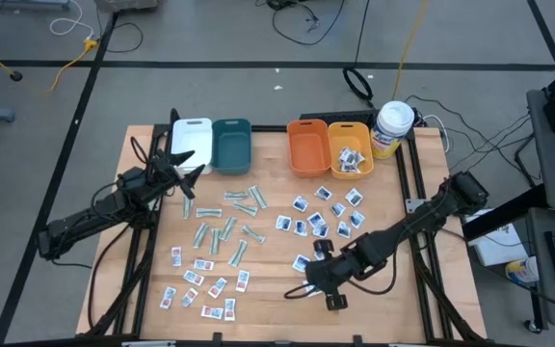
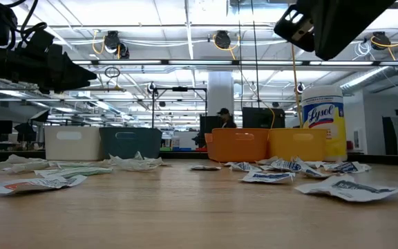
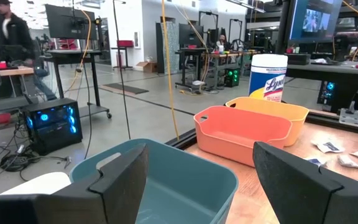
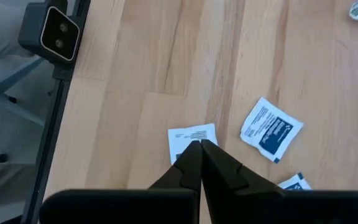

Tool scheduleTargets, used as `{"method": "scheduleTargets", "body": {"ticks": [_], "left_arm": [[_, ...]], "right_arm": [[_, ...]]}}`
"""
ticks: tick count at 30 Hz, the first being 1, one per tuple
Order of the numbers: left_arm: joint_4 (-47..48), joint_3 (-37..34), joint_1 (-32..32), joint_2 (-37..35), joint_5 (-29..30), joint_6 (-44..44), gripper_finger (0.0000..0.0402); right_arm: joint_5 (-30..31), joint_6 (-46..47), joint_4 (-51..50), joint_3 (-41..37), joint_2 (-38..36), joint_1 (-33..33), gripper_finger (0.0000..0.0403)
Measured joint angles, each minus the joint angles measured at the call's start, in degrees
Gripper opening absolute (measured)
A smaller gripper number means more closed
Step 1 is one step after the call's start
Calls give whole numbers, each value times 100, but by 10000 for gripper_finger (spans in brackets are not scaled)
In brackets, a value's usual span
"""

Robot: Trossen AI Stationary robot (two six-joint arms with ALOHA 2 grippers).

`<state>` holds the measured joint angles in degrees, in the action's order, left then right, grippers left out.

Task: Pick & Place First Aid Supplies
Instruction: Put the towelette pack into the yellow bin

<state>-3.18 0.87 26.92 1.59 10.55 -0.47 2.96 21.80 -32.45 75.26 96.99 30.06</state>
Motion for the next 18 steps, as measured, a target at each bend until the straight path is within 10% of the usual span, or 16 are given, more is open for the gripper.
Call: {"method": "scheduleTargets", "body": {"ticks": [18], "left_arm": [[0,1,0,0,0,0,296]], "right_arm": [[446,-387,108,-1,74,-31,191]]}}
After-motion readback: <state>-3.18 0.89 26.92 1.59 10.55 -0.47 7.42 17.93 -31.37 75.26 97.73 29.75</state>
